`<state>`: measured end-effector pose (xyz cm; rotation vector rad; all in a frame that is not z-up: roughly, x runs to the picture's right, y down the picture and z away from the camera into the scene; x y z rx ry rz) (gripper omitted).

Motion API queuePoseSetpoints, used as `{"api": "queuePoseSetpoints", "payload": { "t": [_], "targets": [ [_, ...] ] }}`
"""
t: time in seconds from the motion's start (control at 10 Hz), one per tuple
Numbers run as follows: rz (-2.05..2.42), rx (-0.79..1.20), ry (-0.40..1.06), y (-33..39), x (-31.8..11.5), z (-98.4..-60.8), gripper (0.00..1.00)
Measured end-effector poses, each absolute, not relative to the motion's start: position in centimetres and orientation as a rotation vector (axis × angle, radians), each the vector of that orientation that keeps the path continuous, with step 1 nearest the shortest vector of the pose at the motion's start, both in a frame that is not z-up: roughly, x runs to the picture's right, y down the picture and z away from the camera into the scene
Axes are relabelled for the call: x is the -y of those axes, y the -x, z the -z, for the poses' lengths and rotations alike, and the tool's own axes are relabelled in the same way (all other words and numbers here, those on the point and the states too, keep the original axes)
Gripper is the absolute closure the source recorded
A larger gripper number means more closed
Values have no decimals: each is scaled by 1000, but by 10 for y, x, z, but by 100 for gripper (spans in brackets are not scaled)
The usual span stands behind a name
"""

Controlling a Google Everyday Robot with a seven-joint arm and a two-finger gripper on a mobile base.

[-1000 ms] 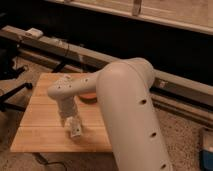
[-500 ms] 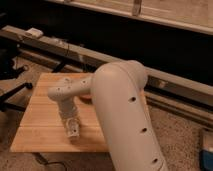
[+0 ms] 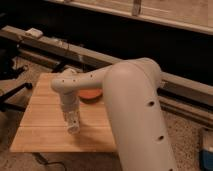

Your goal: Place the bottle in the ceramic bowl

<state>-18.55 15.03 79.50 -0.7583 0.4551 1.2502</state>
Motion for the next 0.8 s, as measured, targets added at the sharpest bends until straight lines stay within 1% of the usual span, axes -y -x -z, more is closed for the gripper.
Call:
{"api": "queuePoseSetpoints", "payload": {
  "t": [0.2, 0.3, 0.4, 0.6, 0.8],
  "targets": [
    [-1274, -387, 760, 184, -118, -777, 100],
    [-1286, -364, 759, 183, -105, -774, 100],
    [-1300, -341, 754, 179, -88, -776, 100],
    [-1317, -317, 743, 169, -60, -793, 100],
    [-1313, -313, 733, 167, -44, -806, 100]
  ]
}}
